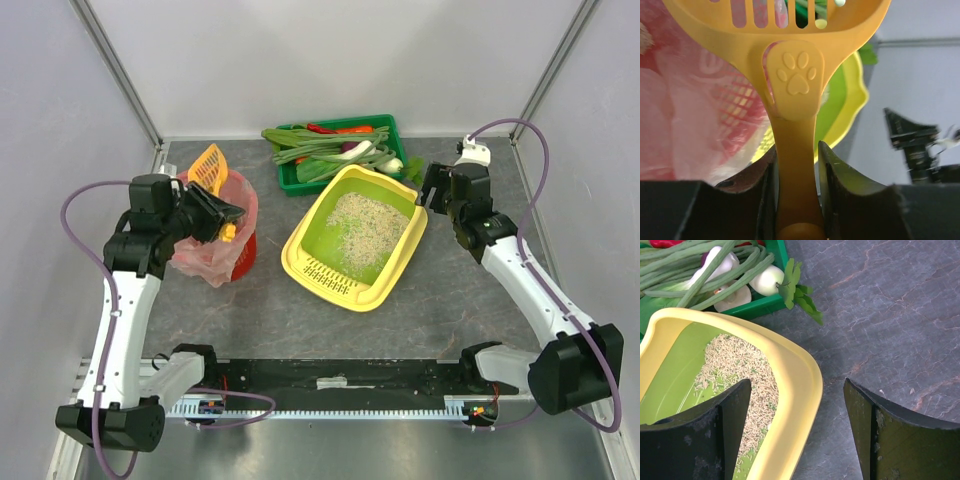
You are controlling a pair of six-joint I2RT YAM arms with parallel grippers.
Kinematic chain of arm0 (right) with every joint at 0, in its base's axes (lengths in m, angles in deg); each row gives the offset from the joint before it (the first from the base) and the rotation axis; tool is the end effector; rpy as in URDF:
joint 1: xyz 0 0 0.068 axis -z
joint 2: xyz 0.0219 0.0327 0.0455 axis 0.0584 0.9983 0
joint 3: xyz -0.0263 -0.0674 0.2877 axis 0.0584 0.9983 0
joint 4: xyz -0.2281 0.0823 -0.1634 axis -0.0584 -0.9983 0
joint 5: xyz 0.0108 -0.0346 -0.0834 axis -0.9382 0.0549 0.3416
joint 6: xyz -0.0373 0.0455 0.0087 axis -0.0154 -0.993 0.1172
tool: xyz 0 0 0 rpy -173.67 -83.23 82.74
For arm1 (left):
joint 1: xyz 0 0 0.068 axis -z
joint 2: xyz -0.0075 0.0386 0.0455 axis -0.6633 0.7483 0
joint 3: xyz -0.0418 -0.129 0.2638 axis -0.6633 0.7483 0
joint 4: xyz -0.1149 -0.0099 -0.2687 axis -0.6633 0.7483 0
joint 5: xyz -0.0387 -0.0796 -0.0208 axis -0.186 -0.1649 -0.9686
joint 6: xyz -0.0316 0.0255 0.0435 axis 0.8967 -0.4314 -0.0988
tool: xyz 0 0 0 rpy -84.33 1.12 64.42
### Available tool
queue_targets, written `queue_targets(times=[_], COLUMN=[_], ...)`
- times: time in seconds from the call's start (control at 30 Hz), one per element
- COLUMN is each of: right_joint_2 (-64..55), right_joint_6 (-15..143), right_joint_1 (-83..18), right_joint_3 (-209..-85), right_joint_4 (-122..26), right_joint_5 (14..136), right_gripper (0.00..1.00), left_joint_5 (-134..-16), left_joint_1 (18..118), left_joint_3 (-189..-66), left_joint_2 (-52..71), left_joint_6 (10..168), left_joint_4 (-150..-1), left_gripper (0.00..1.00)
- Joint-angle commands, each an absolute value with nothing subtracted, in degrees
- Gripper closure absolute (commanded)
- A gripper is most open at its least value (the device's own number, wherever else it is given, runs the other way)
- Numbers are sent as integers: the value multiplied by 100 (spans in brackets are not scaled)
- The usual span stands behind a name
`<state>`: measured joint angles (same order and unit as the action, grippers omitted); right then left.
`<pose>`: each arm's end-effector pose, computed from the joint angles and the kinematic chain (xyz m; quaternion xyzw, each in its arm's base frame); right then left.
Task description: Clean the litter box
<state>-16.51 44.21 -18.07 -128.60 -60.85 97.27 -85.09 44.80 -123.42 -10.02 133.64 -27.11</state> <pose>0.2984 0.0672 0.3336 0.1521 0.8289 0.0858 0.5315 0.2125 -0.0260 0.4062 -0.3174 0.8145 -0.3522 0.3344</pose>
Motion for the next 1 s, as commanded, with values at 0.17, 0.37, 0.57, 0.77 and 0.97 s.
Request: queue_targets(times=[0.17,0.37,0.57,0.77,0.97], right_joint_2=[-1464,-1411,-1341,-1411,-1481], right_joint_6=[4382,4373,4373,4365,4391], right_joint_1=[-1785,-1785,-1785,-1785,-1785], right_joint_3=[-13094,-13155,-13243,-13208,-13225], right_joint_4=[-5837,-5810,-5810,-5828,-5941], right_joint_5=[9699,9655,9619,9707,9786], right_gripper=[17,17,18,18,18], left_joint_5=[-8821,-8926,-7768,-7081,-6756], left_joint_1=[4551,4683,5841,6818,7319], left_joint_3=[-11890,-11959,-12100,-12415,-12557], left_joint_2=[-1680,-1787,-1558,-1093,-855], left_joint_6=[8979,7825,6989,6821,6549], left_joint_4=[-2161,-1844,-1511,-1492,-1659], left_gripper=[98,98,98,98,98])
